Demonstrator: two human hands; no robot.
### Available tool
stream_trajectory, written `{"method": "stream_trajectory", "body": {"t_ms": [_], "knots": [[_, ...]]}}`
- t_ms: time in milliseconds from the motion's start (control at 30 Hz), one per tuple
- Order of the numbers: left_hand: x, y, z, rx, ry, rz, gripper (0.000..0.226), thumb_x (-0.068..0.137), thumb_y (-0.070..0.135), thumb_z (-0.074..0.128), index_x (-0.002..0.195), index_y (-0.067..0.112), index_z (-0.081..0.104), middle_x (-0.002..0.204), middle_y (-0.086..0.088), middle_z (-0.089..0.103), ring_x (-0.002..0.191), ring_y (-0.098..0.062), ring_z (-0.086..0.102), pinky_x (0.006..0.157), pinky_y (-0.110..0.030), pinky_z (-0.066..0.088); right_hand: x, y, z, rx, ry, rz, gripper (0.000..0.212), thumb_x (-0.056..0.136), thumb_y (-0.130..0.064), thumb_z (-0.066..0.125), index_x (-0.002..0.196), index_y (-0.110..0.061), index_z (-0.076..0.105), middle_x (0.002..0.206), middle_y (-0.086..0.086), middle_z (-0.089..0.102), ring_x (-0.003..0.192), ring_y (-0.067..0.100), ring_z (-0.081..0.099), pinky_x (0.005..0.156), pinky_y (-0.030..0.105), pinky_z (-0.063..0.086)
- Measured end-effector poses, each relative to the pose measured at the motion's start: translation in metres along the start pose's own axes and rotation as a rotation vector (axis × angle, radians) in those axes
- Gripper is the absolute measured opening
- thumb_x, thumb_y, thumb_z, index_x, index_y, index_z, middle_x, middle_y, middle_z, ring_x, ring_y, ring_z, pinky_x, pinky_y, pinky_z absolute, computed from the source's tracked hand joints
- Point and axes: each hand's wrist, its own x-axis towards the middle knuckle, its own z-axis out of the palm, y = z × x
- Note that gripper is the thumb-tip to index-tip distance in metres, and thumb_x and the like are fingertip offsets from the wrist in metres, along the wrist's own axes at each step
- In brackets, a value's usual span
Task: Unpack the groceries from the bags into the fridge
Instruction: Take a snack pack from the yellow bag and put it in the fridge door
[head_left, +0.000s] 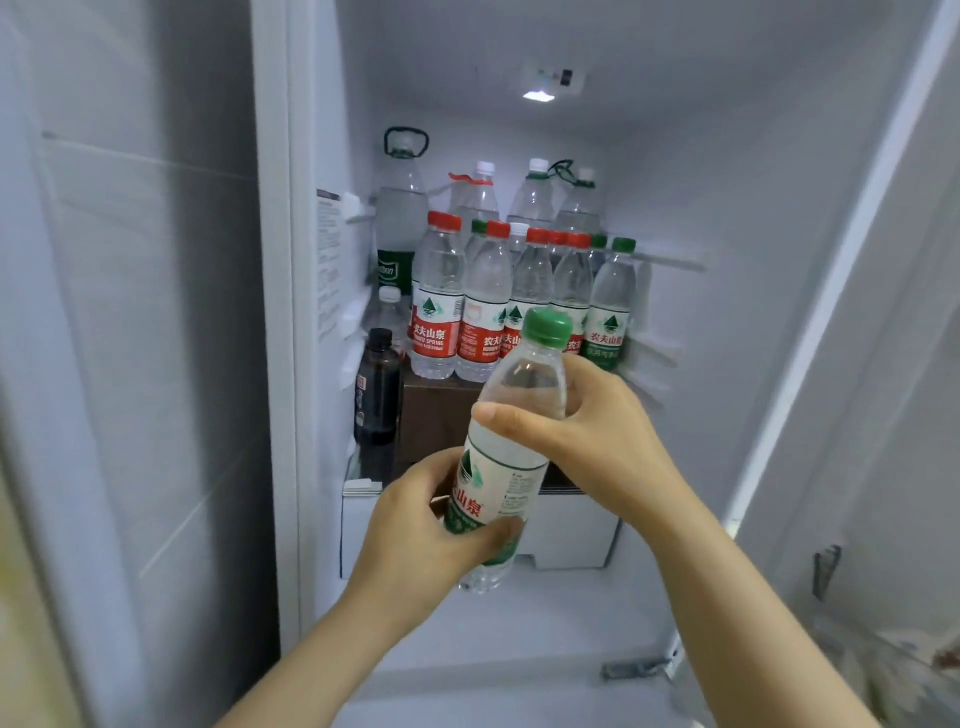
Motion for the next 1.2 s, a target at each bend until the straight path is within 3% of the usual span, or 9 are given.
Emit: {"method": "stream_trajectory", "body": {"t_ms": [67, 267, 367, 500, 633, 900, 1200], "knots": [[0.004, -0.006, -0.005, 0.012, 0.019, -0.012, 0.048, 0.063, 0.023, 0.086, 0.098, 0.042, 0.059, 0.095, 0.029, 0.067, 0.089, 0.007, 0.064, 0.068, -0.01, 0.051, 0.007, 0.004, 0.006, 0.016, -0.053, -0.009, 0.042, 0.068, -0.056, 0.077, 0.103, -0.036, 0.065, 0.098, -0.021, 0.071, 0.09, -0.009, 0.065, 0.07, 0.016, 0.053], [0.025, -0.034, -0.016, 0.044, 0.14, -0.068, 0.049, 0.062, 0.028, 0.086, 0.106, 0.035, 0.064, 0.093, 0.021, 0.071, 0.086, 0.002, 0.066, 0.066, -0.01, 0.05, 0.028, 0.036, 0.015, 0.204, -0.079, 0.042, 0.056, 0.069, -0.053, 0.074, 0.118, -0.029, 0.061, 0.103, -0.012, 0.072, 0.092, -0.006, 0.066, 0.073, 0.01, 0.052], [0.039, -0.05, -0.02, 0.059, 0.216, -0.108, 0.052, 0.061, 0.026, 0.087, 0.106, 0.035, 0.062, 0.096, 0.019, 0.071, 0.088, 0.001, 0.067, 0.071, -0.015, 0.052, 0.037, 0.064, 0.021, 0.212, -0.025, 0.089, 0.037, 0.077, -0.04, 0.075, 0.111, -0.026, 0.066, 0.1, -0.012, 0.073, 0.091, -0.004, 0.067, 0.071, 0.012, 0.053], [0.055, -0.065, -0.024, 0.146, 0.317, -0.134, 0.054, 0.06, 0.024, 0.086, 0.108, 0.034, 0.062, 0.095, 0.019, 0.069, 0.085, 0.003, 0.065, 0.065, -0.006, 0.045, 0.054, 0.102, 0.034, 0.171, -0.038, 0.144, 0.024, 0.083, -0.03, 0.073, 0.105, -0.024, 0.069, 0.097, -0.011, 0.073, 0.088, -0.003, 0.067, 0.067, 0.011, 0.052], [0.07, -0.084, -0.023, 0.188, 0.352, -0.172, 0.047, 0.064, 0.022, 0.084, 0.104, 0.033, 0.062, 0.095, 0.016, 0.069, 0.084, 0.003, 0.065, 0.065, -0.009, 0.044, 0.068, 0.132, 0.052, 0.127, -0.075, 0.162, 0.02, 0.084, -0.026, 0.072, 0.104, -0.021, 0.07, 0.091, -0.011, 0.073, 0.081, -0.007, 0.066, 0.065, 0.008, 0.049], [0.098, -0.111, -0.014, 0.201, 0.467, -0.21, 0.034, 0.073, 0.013, 0.079, 0.101, 0.02, 0.06, 0.093, 0.008, 0.066, 0.08, 0.007, 0.059, 0.059, -0.003, 0.042, 0.09, 0.164, 0.076, 0.153, -0.145, 0.206, 0.018, 0.085, -0.026, 0.071, 0.103, -0.023, 0.07, 0.09, -0.011, 0.073, 0.083, -0.005, 0.066, 0.068, 0.011, 0.052], [0.117, -0.127, -0.007, 0.211, 0.521, -0.202, 0.038, 0.075, 0.015, 0.078, 0.108, 0.018, 0.06, 0.102, 0.005, 0.067, 0.09, -0.01, 0.064, 0.071, -0.015, 0.046, 0.124, 0.145, 0.09, 0.207, -0.195, 0.126, 0.019, 0.086, -0.029, 0.069, 0.105, -0.027, 0.069, 0.094, -0.014, 0.071, 0.085, -0.008, 0.065, 0.068, 0.007, 0.049]]}}
